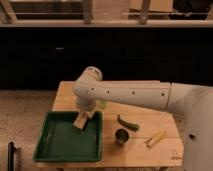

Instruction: Wipe tray with eraser

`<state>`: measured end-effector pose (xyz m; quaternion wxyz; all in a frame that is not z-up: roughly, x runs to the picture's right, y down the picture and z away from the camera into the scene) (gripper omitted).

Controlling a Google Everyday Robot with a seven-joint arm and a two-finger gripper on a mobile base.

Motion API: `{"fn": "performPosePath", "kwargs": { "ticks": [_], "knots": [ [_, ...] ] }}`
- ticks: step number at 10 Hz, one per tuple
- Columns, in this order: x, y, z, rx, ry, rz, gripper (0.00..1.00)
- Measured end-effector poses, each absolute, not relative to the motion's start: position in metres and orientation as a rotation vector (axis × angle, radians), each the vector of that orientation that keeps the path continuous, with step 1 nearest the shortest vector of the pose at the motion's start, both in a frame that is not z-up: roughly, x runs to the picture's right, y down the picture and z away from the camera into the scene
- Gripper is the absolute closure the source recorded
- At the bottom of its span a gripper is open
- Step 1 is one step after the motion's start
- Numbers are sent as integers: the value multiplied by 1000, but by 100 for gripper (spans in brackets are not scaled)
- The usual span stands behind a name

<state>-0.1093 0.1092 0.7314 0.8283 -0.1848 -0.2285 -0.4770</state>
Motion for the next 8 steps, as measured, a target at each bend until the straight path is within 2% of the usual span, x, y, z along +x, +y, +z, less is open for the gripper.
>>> {"fn": "performPosePath", "kwargs": {
  "ticks": [8],
  "knots": [
    [-120, 133, 735, -397, -537, -991, 100]
  ]
}}
